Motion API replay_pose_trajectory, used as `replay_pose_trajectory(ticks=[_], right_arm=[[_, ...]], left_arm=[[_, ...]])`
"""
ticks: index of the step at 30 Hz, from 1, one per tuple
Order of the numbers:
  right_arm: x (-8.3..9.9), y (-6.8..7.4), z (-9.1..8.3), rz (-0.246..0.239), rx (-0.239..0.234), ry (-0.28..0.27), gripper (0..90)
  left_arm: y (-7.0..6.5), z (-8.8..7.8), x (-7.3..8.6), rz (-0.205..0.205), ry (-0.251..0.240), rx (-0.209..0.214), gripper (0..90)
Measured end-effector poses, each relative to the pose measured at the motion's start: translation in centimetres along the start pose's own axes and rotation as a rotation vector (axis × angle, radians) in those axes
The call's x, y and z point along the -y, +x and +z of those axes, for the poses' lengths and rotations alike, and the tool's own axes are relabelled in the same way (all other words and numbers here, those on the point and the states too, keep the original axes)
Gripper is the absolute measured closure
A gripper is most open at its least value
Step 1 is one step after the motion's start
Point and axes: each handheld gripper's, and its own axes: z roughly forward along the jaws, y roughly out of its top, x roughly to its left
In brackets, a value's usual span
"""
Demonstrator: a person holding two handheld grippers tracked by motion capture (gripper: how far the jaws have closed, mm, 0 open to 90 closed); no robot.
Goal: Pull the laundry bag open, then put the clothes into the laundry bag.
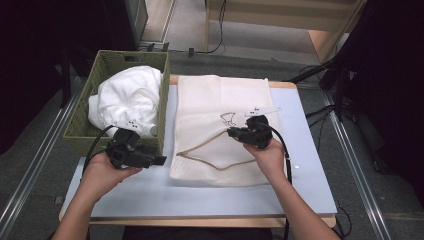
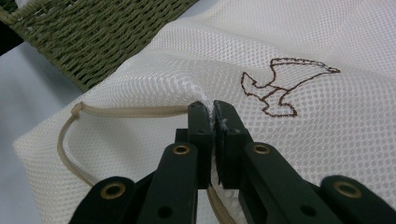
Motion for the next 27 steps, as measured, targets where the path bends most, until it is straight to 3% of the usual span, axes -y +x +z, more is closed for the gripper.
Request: replay_pose_trajectory(ticks=[15, 27], right_arm=[[0.0, 0.4, 0.4, -0.007, 0.004, 0.022, 87.7], [0.0, 0.4, 0.5, -0.005, -0.001, 0.024, 87.7]], left_arm=[[1.0, -1.6, -1.9, -0.001, -0.006, -0.026, 40.9], [3.4, -3.5, -3.7, -0.020, -0.005, -0.090, 39.2]])
